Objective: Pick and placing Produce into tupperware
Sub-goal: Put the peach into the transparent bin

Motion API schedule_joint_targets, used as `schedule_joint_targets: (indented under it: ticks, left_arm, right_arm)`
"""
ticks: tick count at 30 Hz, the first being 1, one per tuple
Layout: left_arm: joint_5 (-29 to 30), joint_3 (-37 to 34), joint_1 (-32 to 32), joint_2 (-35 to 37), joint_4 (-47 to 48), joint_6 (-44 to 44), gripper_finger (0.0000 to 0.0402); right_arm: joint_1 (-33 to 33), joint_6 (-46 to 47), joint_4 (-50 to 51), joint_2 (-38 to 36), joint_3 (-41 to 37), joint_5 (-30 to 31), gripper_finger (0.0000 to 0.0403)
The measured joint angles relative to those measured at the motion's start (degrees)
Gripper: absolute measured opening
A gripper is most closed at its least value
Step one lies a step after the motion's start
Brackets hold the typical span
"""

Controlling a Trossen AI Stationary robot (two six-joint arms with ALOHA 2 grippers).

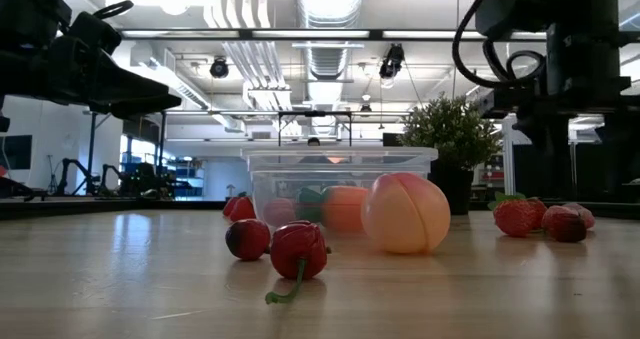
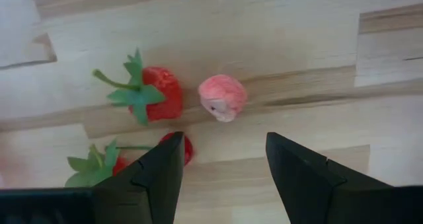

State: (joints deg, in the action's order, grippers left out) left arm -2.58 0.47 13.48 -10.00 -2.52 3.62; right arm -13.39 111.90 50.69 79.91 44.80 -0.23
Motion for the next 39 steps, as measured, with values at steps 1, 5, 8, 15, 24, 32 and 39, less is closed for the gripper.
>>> schedule_joint_targets:
  ticks: [1, 5, 8, 15, 24, 32, 39]
  left_arm:
    - [0.0, 0.0, 0.0, 0.0, 0.0, 0.0, 0.0283]
    - [0.0, 0.0, 0.0, 0.0, 0.0, 0.0, 0.0283]
    - [0.0, 0.0, 0.0, 0.0, 0.0, 0.0, 0.0283]
    - [0.0, 0.0, 0.0, 0.0, 0.0, 0.0, 0.0283]
    - [0.0, 0.0, 0.0, 0.0, 0.0, 0.0, 0.0283]
    - [0.0, 0.0, 0.0, 0.0, 0.0, 0.0, 0.0283]
    - [0.0, 0.0, 0.0, 0.0, 0.0, 0.0, 0.0283]
  right_arm:
    - [0.0, -0.1, 0.0, 0.0, 0.0, -0.2, 0.0205]
    - [0.0, -1.3, -0.2, 0.0, 0.0, 0.0, 0.0205]
    - [0.0, -1.4, 0.0, 0.0, -0.6, 0.7, 0.0205]
    - [0.0, -0.5, -1.8, 0.0, -2.7, 0.4, 0.0205]
    - [0.0, 4.2, -5.0, 0.0, -5.5, 2.7, 0.0205]
    - [0.3, 4.7, -5.3, 0.0, -5.6, 4.8, 0.0193]
    - [0.4, 4.7, -6.1, 0.0, -5.6, 5.0, 0.0175]
